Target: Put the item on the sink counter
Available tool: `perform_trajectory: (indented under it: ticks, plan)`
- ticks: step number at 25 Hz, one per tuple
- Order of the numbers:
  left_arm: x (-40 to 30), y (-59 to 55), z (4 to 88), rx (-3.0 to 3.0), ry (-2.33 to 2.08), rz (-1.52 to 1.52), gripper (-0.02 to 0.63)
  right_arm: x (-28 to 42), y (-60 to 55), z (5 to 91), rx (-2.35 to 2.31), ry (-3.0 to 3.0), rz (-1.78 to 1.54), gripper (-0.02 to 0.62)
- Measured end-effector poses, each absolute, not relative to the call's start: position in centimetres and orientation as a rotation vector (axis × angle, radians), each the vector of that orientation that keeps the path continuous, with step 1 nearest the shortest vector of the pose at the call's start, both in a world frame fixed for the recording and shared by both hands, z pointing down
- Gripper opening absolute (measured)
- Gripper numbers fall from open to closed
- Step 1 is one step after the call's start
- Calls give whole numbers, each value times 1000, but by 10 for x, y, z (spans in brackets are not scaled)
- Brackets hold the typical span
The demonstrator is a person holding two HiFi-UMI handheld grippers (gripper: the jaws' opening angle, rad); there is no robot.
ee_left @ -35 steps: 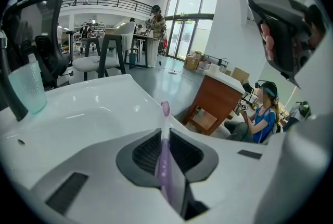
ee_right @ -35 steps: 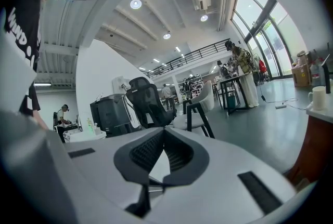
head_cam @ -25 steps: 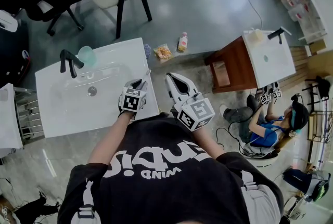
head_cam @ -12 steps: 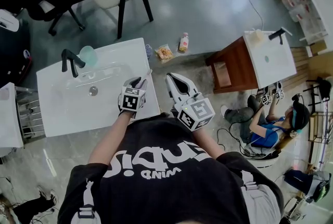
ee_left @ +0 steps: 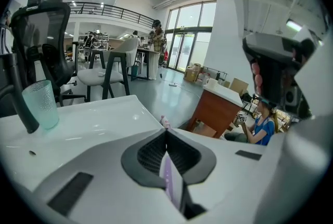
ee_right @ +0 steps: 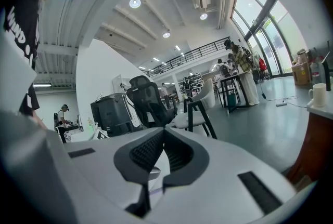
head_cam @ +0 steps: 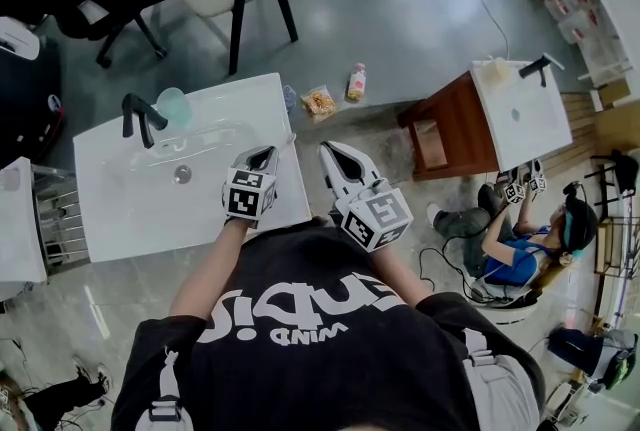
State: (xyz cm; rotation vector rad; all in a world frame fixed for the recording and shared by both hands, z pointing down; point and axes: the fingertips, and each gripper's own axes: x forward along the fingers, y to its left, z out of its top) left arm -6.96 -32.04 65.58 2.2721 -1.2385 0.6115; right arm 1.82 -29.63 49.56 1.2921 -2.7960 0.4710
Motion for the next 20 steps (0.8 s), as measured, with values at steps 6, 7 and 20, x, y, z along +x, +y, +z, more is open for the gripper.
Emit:
perform_trajectory:
  ticks: [6,7,20]
  plan:
    - [-73,-310,609,2402,-1222,567,20,15,-296,500,1291,-2793,469,17]
    - [-73,-308,598,2426,-1226,544,20,14,-296,501,1290,-2793,470,17]
    - [-97,-286,475,2649,-1313,207,20,5,-295,496,1256,-2819,451,17]
